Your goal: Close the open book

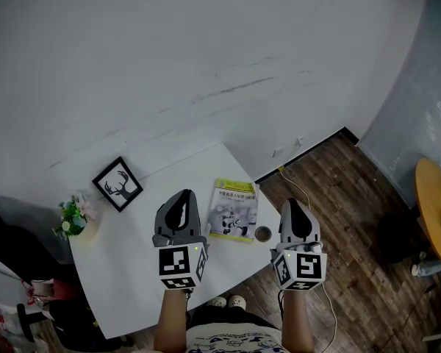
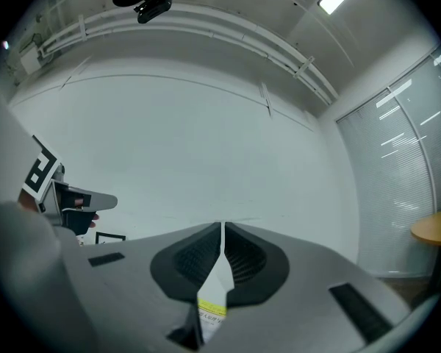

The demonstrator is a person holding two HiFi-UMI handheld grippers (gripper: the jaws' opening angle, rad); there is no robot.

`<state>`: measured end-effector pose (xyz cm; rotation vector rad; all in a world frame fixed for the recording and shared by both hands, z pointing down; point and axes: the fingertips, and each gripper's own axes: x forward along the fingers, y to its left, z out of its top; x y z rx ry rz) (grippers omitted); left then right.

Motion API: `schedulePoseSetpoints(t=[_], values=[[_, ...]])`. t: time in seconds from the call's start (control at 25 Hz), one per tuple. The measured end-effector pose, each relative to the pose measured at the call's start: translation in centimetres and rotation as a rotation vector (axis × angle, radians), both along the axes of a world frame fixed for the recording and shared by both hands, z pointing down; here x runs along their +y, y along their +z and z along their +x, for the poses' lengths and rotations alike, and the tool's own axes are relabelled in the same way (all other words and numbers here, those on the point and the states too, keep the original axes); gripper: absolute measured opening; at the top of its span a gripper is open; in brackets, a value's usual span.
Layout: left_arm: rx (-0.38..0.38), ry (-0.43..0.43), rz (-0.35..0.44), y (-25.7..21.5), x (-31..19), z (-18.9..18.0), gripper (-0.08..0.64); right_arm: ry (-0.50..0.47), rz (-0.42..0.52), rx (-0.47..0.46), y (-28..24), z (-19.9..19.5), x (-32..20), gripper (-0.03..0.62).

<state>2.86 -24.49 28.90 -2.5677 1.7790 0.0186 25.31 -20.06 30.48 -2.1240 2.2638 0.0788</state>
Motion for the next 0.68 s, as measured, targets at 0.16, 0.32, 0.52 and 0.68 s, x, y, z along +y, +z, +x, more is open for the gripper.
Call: schedulePoseSetpoints(t=[0.16, 0.32, 0.52, 0.68], values=[[-0.002, 0.002, 0.0, 0.06, -0.12, 0.1, 0.032, 0.006, -0.002, 0.001, 0.08, 0.23, -0.18, 0.031], [-0.003, 0.004, -0.002, 0.13, -0.06, 0.2, 0.032, 0.014, -0.006, 0.003, 0.17, 0.53, -0.16, 0.031], [-0.003, 0.004, -0.003, 0.17, -0.03, 0.06, 0.032, 0.013, -0.007, 0.006, 0.28, 0.51, -0.06, 0.031], [-0.001, 0.004, -0.005, 0.22, -0.03, -0.13, 0.032, 0.011, -0.007, 0.009, 0.33, 0.42, 0.02, 0.031]])
